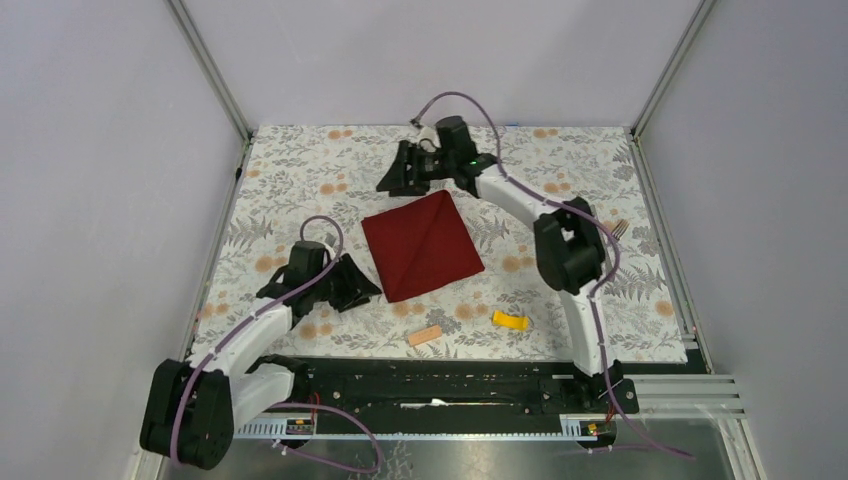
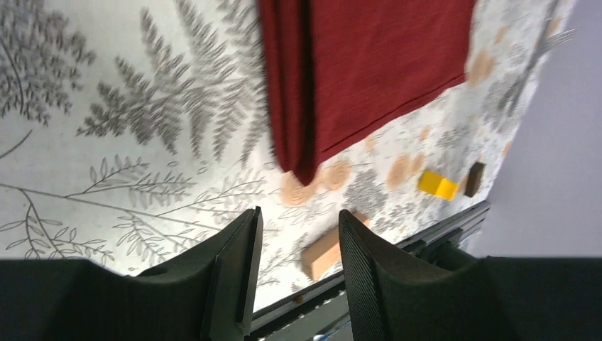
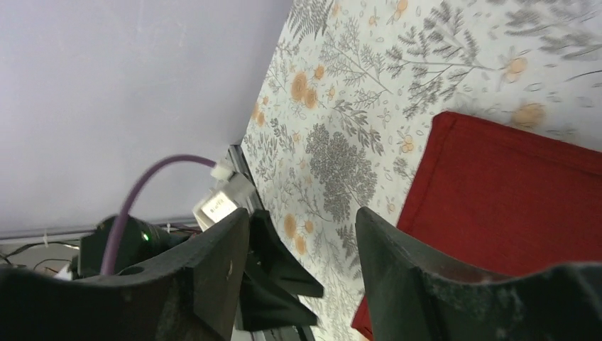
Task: Fold the napkin into a case and place the utensils inside
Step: Fold the top corner of the square-folded napkin at the center of the board, then pick up the upper triangle-folded napkin from the center of the board.
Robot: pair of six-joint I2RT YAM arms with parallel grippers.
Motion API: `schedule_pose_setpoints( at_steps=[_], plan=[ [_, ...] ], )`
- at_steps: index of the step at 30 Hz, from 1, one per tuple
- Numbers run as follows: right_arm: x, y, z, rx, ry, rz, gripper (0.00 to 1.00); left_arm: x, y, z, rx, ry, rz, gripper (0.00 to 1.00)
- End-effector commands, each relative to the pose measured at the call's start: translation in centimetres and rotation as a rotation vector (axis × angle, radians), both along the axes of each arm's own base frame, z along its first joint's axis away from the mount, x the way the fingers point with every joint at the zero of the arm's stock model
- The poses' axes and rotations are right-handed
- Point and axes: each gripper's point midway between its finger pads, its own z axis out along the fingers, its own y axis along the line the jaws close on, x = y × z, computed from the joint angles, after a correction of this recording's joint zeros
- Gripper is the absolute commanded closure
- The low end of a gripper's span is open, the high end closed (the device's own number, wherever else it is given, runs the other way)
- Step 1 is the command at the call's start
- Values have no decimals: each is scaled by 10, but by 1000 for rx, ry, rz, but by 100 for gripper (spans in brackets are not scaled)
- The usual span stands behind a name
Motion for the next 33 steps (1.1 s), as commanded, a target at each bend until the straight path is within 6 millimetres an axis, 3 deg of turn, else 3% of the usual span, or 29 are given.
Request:
schedule_pose_setpoints(
  at_steps=[1, 6, 11, 15, 19, 21, 24, 27, 30, 33],
  plan=[
    [23, -52, -10, 15, -50, -32, 36, 36, -2, 57, -31, -152, 14, 51],
    [40, -64, -35, 35, -11, -48, 37, 105, -27, 91, -112, -226, -37, 65],
    [59, -75, -71, 31, 53, -99, 39, 173, -32, 77, -119, -209, -23, 78],
    [69, -83, -93, 39, 74, -120, 40, 206, -21, 54, -91, -180, 17, 79],
    [73, -86, -116, 16, 97, -125, 40, 218, -16, 32, -90, -119, 23, 80],
    [73, -86, -118, 10, 102, -123, 40, 218, -10, 16, -43, -81, 28, 80],
    [68, -83, -96, -12, 66, -126, 37, 215, -3, -1, -17, -44, 41, 81],
    [56, -76, -57, -34, 5, -125, 35, 210, 1, -8, 1, -30, 43, 81],
    [28, -65, -39, -47, 4, -118, 34, 207, 5, -16, 12, -13, 47, 82],
    [-20, -40, -39, -10, 54, -60, 34, 203, 11, -24, 19, 10, 64, 85]
  ],
)
